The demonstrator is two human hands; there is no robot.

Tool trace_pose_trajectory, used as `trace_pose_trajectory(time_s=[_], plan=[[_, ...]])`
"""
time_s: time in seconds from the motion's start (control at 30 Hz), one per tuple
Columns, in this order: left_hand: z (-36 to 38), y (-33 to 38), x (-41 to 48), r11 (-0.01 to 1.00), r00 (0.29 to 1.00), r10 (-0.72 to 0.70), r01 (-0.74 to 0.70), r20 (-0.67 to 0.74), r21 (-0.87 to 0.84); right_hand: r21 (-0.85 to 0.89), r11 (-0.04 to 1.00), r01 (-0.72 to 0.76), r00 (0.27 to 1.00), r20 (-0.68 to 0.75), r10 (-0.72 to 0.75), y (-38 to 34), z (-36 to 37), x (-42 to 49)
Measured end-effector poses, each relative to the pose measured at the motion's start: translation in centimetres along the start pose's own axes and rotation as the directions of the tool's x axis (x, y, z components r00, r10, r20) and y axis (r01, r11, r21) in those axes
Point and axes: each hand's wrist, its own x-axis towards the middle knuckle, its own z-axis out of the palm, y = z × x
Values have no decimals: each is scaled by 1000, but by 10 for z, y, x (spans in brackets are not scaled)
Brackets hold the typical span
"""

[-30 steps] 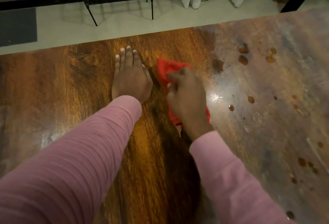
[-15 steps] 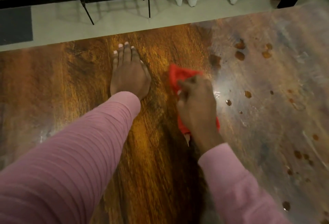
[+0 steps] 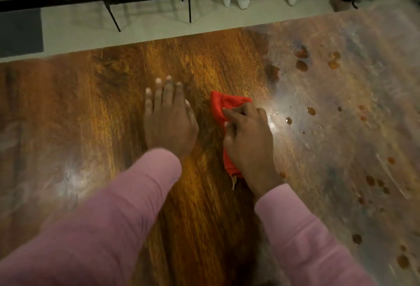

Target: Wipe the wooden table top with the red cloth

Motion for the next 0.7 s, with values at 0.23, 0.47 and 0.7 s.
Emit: trace_pose_trajectory(time_s=[0.23,0.47,0.7], plan=[[8,18,-78,998,988,36,-44,153,46,9,996,-90,995,-35,90,4,-8,-15],[12,18,-76,996,982,24,-39,185,78,-70,994,88,995,52,-85,32,-28,-41],[13,19,-77,996,983,13,-29,183,87,-60,992,-108,994,-1,108,14,-23,-44]])
